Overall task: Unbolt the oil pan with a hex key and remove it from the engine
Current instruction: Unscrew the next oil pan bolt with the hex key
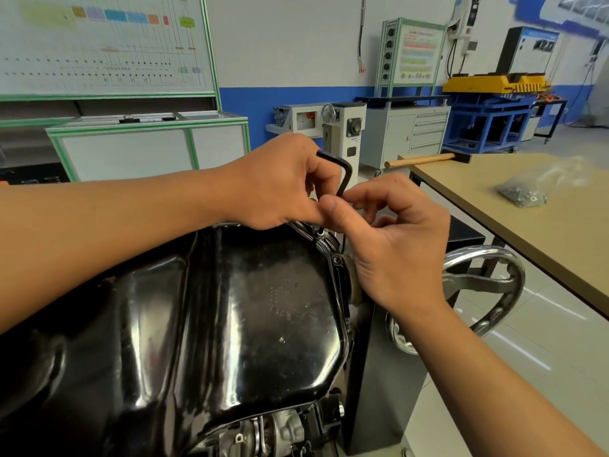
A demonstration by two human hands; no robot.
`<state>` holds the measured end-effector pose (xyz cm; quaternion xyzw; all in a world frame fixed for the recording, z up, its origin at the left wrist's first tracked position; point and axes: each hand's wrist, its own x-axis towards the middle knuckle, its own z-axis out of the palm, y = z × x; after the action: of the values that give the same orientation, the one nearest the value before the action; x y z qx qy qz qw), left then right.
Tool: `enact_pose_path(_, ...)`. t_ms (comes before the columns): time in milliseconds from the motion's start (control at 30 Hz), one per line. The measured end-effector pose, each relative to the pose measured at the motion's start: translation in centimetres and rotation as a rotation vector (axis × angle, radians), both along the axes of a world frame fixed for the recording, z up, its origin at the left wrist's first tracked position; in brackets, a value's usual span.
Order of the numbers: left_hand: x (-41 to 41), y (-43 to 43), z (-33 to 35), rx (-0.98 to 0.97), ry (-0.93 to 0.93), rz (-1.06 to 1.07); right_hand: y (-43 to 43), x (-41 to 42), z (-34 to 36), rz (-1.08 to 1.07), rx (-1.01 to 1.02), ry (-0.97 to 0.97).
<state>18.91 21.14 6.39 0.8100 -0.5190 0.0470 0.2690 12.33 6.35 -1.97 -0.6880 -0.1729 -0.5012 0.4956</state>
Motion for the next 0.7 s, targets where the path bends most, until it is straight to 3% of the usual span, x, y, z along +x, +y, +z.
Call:
enact_pose_path(467, -0.14, 0.75, 0.20, 0.054, 0.111, -0.046, -0.38, -0.14, -0.01, -0.011, -0.138, 0.061)
enact_pose_path(700, 0.25, -0.21, -0.05, 0.011, 0.063, 0.009, -0.39, -0.17, 0.06, -0.004, -0.021, 0.000)
